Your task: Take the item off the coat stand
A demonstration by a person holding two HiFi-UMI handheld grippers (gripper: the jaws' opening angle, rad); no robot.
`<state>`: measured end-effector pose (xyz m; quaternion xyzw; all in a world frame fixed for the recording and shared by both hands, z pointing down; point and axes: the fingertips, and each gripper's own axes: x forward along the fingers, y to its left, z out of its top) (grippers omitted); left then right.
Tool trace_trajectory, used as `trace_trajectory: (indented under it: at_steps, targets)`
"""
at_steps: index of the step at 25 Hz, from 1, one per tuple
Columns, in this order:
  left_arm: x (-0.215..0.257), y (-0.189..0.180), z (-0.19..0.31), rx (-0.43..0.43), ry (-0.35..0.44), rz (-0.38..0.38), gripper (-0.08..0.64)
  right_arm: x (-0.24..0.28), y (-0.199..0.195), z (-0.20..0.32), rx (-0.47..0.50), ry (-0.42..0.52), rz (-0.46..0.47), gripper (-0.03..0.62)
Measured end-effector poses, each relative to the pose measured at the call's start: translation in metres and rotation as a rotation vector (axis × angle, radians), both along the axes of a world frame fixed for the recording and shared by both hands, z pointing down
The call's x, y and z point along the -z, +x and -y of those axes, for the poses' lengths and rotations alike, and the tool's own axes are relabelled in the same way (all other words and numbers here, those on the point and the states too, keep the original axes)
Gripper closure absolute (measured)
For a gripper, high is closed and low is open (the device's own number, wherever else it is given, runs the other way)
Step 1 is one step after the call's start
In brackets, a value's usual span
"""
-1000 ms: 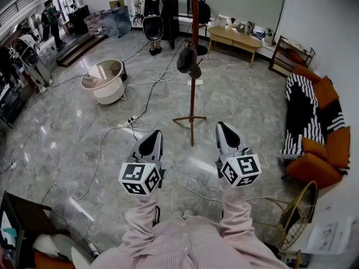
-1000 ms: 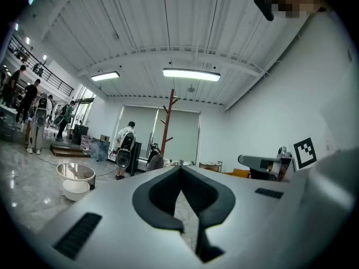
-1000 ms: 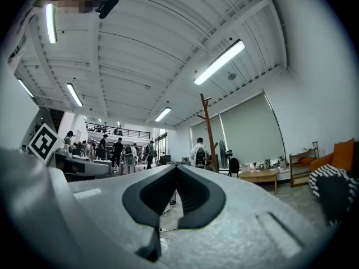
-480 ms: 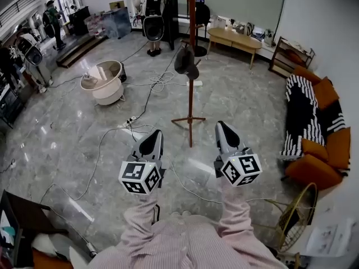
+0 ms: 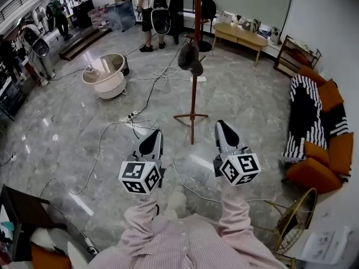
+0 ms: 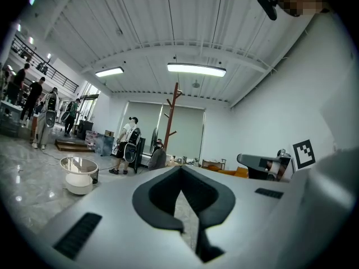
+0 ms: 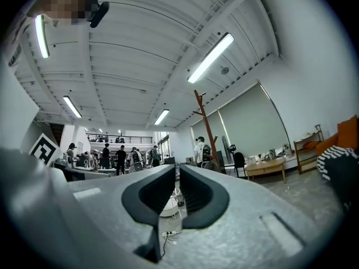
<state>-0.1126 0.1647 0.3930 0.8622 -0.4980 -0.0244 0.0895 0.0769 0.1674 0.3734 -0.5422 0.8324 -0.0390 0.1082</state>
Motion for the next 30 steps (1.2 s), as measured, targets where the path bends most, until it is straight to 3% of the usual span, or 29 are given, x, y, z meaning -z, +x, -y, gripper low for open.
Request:
trace_trajectory:
  at_steps: [7,18,30]
  targets:
    - [-0.011,0.001,0.045,0.005,-0.020,-0.004,0.558,-0.014,0.003,0.048,0.003,-0.032,0.010,0.554]
    - [-0.017,0.010,0.163,-0.012,-0.049,-0.014,0.558,-0.025,0.008,0.164,-0.001,-0.077,0.043,0.464]
    - [-0.011,0.009,0.282,-0.040,-0.035,-0.023,0.558,-0.023,0.003,0.275,-0.012,-0.075,0.060,0.420]
